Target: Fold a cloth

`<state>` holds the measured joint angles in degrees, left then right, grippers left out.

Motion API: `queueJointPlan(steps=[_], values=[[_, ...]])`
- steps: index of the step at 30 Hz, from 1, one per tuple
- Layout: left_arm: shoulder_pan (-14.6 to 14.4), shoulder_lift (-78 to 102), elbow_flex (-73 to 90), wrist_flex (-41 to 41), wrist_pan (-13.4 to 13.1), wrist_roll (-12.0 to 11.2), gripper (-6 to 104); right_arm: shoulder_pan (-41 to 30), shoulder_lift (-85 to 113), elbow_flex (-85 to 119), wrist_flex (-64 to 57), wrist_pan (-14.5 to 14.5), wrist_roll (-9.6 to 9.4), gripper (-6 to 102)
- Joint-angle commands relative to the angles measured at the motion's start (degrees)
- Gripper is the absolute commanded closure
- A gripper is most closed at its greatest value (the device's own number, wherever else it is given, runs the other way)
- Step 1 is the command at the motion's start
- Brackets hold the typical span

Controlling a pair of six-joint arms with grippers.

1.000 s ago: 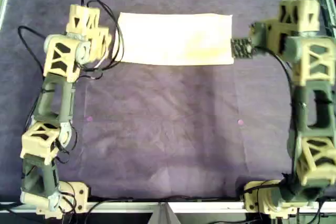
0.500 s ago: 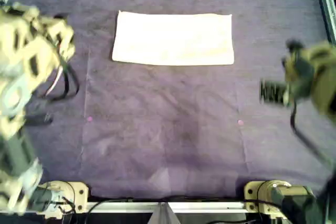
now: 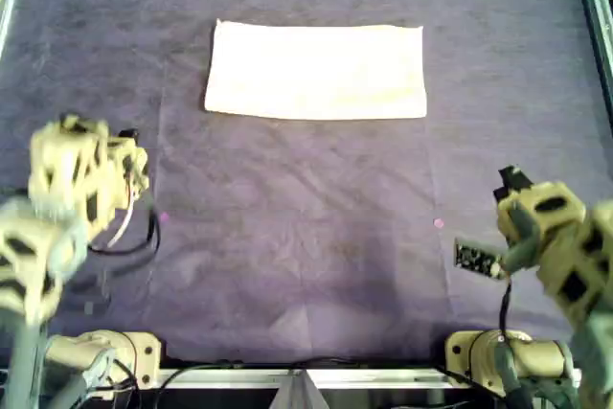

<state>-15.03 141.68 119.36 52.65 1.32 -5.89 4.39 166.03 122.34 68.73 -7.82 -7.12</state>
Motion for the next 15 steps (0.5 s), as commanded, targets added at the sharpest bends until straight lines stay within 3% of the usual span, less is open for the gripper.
queueJointPlan(steps=[1, 11, 15], values=[[0.35, 7.03, 13.45, -11.69, -0.18, -0.26, 2, -0.35, 4.39, 13.18, -10.55, 0.18, -0.09, 14], [0.35, 5.80, 32.26, -35.51, -0.18, -0.26, 2, -0.44, 5.19, 40.78, -44.03, 0.26, 0.88, 14], [0.26, -0.44, 33.40, -43.95, -0.18, -0.26, 2, -0.35, 4.57, 45.97, -50.80, 0.18, 0.88, 14]])
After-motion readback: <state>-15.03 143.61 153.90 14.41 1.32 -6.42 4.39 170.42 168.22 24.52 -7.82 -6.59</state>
